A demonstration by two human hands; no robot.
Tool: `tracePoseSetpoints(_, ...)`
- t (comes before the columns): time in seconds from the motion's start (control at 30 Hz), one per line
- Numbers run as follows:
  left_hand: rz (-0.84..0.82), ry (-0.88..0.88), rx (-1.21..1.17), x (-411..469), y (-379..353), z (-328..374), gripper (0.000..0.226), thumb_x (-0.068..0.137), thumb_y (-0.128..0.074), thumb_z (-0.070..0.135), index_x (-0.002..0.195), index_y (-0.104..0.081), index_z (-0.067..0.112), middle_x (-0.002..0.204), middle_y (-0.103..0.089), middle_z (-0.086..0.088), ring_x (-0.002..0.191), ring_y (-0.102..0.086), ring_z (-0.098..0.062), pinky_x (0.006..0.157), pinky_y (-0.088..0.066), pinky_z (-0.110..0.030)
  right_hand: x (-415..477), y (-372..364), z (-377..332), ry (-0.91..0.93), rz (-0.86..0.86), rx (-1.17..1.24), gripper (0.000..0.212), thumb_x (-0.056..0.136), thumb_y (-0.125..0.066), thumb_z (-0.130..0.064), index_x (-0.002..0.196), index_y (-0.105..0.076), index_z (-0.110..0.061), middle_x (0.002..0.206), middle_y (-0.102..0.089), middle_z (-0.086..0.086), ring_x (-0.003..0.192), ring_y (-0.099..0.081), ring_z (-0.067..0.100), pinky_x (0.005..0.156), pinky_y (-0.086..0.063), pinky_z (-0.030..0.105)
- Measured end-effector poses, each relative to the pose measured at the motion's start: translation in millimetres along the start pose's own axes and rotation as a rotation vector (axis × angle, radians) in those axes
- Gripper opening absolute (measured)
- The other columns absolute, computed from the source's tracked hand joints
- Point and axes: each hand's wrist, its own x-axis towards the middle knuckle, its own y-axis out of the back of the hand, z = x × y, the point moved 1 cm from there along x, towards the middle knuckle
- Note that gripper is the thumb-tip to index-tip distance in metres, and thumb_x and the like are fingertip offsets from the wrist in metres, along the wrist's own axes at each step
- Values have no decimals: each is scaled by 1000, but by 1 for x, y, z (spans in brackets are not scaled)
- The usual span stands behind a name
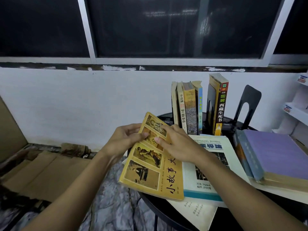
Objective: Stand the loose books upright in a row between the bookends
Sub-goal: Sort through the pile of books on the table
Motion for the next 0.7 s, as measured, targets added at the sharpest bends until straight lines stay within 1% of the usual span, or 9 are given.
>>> tracePoseSetpoints(0.07, -51, -6, -22, -4, -3, 5, 40, 86, -75, 9, 126, -70, 11, 119, -74, -15, 103, -73, -36, 83, -63, -40, 1, 6, -6, 22, 20, 88, 63, 97, -37, -67, 153, -24, -40, 138, -41, -2, 136, -39, 18, 103, -40, 43)
tracePoseSetpoints(0.13, -125, -13, -57, -8, -5, 11, 41, 90, -69, 8, 130, -68, 16, 124, -72, -15, 108, -71, -37, 88, -62, -42, 2, 14, -12, 29, 44, 154, 62, 96, -36, -69, 151, -25, -44, 137, -42, -1, 129, -45, 17, 98, -41, 37)
tracePoseSetpoints(0.2, -227, 26, -86, -10, -7, 18, 45, 90, -65, 13, 134, -66, 23, 128, -70, -18, 114, -69, -36, 92, -60, -44, 2, 25, -16, 26, 91, 241, 64, 93, -36, -73, 149, -32, -42, 138, -44, -2, 124, -53, 18, 100, -46, 40)
tracePoseSetpoints(0.27, -384, 71, -87, -13, -10, 25, 49, 96, -61, 17, 142, -58, 31, 136, -65, -16, 122, -64, -37, 97, -57, -48, 0, 38, -17, 9, 141, 291, 66, 91, -40, -74, 146, -37, -37, 135, -50, -3, 119, -58, 18, 95, -50, 39)
tracePoseSetpoints(0.33, -512, 75, -50, -14, -14, 29, 54, 99, -58, 24, 150, -47, 37, 145, -60, -10, 132, -58, -33, 104, -52, -52, -3, 50, -18, -25, 160, 318, 79, 86, -45, -78, 150, -34, -33, 135, -54, -5, 118, -58, 17, 93, -51, 37)
tracePoseSetpoints(0.4, -536, 54, 14, -16, -25, 33, 55, 99, -59, 32, 151, -44, 39, 146, -59, -3, 135, -57, -25, 108, -49, -52, -6, 59, -16, -57, 166, 343, 89, 78, -54, -82, 150, -34, -33, 133, -58, -6, 116, -62, 17, 91, -56, 42)
tracePoseSetpoints(0.5, -453, 27, 128, -18, -49, 39, 54, 93, -62, 41, 146, -52, 37, 135, -67, 0, 127, -62, -18, 105, -52, -51, -8, 73, -12, -136, 148, 431, 79, 77, -69, -66, 139, -41, -24, 117, -66, -1, 96, -72, 19, 76, -62, 42)
tracePoseSetpoints(0.6, -441, 52, 231, -22, -76, 45, 61, 87, -65, 52, 145, -54, 36, 128, -70, 11, 117, -66, -7, 90, -60, -38, -11, 89, -10, -239, 121, 475, 58, 86, -73, -41, 129, -41, -20, 109, -66, 11, 75, -76, 23, 63, -63, 39)
tracePoseSetpoints(0.7, -435, 83, 267, -24, -96, 46, 62, 90, -66, 55, 148, -51, 38, 127, -68, 18, 107, -68, 0, 86, -62, -38, -16, 98, -10, -284, 122, 354, 38, 92, -68, -25, 120, -43, -16, 101, -65, 11, 75, -74, 26, 61, -63, 40)
